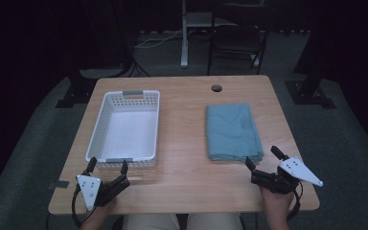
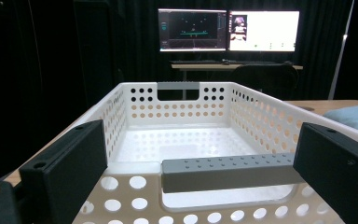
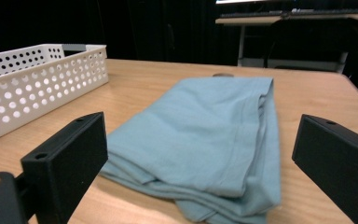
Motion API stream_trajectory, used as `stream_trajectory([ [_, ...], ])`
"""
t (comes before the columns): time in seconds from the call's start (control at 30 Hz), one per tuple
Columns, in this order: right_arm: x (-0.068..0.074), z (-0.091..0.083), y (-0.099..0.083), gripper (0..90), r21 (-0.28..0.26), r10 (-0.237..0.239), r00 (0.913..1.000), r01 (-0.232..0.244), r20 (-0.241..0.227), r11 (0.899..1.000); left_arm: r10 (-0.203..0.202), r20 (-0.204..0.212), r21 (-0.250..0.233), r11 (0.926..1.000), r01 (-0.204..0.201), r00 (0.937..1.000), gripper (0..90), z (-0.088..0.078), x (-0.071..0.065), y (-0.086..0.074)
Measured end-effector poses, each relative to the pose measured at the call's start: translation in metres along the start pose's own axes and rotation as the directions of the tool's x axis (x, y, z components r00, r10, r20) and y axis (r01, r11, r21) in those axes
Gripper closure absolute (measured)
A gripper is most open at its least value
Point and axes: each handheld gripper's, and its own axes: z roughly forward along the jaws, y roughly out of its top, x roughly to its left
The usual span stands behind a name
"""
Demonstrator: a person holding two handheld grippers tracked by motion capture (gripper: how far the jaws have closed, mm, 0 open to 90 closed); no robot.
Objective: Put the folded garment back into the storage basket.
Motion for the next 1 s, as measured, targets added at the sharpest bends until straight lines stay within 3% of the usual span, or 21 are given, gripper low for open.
stream_trajectory([
  [0.27, -0.004, -0.007, 0.018, 3.8, -0.019, -0.013, 0.9999, 0.013, 0.003, 1.0, -0.001, 0.0, -0.001, 1.0, 0.001, 1.0, 4.1, 0.0, 0.0, 0.0],
  [0.43, -0.009, -0.011, 0.039, 4.2, -0.046, -0.028, 0.9996, 0.028, 0.008, 0.999, -0.001, -0.003, -0.006, 1.0, 0.001, 1.0, 4.1, 0.0, 0.0, 0.0],
  [0.8, -0.016, -0.009, 0.063, 4.2, -0.058, -0.025, 0.9997, 0.025, 0.009, 0.998, -0.001, -0.002, -0.005, 1.0, 0.001, 1.0, 4.0, 0.0, 0.0, 0.0],
  [1.0, -0.021, 0.0, 0.078, 4.7, -0.038, -0.041, 0.9991, 0.042, 0.012, 0.998, -0.001, -0.002, -0.005, 1.0, 0.001, 1.0, 4.0, 0.0, 0.0, 0.0],
])
